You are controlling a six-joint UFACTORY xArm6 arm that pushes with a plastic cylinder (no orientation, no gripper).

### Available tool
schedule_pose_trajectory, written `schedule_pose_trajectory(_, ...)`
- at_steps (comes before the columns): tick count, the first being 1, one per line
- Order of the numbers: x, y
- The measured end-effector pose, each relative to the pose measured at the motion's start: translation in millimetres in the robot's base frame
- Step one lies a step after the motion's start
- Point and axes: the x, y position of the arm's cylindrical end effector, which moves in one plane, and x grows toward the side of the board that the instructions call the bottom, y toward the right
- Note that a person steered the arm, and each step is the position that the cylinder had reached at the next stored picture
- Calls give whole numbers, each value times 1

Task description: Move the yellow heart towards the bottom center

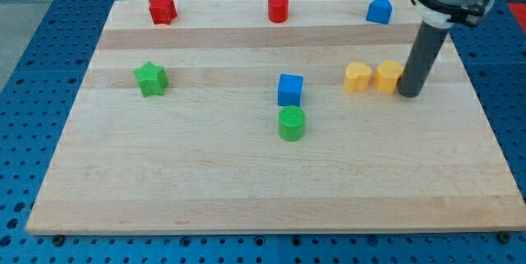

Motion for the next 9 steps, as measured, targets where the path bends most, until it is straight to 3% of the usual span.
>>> schedule_pose_trajectory(5, -7, 13)
schedule_pose_trajectory(7, -46, 47)
schedule_pose_trajectory(9, -72, 14)
